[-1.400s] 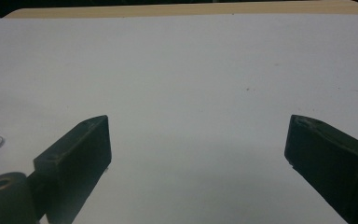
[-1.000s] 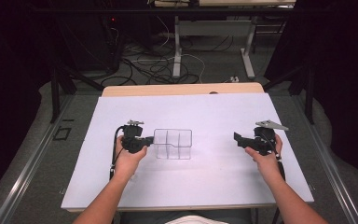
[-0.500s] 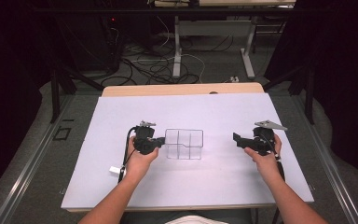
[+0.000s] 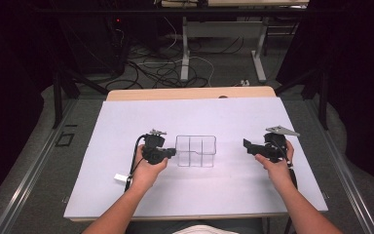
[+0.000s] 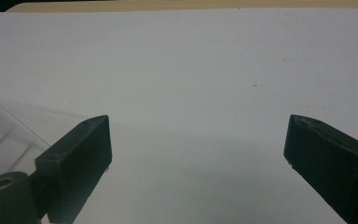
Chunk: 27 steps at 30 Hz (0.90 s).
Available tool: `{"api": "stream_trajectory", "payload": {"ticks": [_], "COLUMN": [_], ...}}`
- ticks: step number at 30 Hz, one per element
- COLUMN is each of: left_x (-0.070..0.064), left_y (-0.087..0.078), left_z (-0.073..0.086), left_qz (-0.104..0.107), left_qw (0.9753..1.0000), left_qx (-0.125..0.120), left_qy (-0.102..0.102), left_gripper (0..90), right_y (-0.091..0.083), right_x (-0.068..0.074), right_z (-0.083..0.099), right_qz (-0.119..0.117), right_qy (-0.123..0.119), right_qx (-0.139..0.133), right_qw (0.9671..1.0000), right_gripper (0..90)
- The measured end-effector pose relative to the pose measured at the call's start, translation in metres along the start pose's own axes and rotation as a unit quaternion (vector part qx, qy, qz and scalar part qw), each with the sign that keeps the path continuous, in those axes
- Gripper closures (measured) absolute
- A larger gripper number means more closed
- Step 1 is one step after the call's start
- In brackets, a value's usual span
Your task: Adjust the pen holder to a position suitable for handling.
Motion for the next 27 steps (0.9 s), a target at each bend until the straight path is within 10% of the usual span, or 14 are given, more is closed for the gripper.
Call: {"api": "stream_trajectory", "payload": {"ticks": [12,27], "left_x": [-0.006,0.033], "left_y": [-0.002,-0.046], "left_z": [0.004,0.02], "left_qz": [0.012,0.011], "left_qw": [0.9998,0.9989], "left_qx": [0.017,-0.03], "left_qy": [0.004,0.034], "left_gripper": [89.3,71.4], "right_y": [0.0,-0.002], "right_x": [0.0,0.0], "right_z": [0.0,0.002], "right_qz": [0.0,0.002], "right_qy": [0.005,0.008], "right_qx": [-0.002,0.001], "right_qw": [1.0,1.0], "right_gripper": [7.2,7.2]}}
Point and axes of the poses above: each handheld gripper's, and its own axes: y roughly forward along the jaws, z roughly out of its underside, x roughly to its left, the point moved 1 cm from there along y, roughly forward along the jaws, and after that the axes turned 12 degrees about x, right-handed, at the moved point
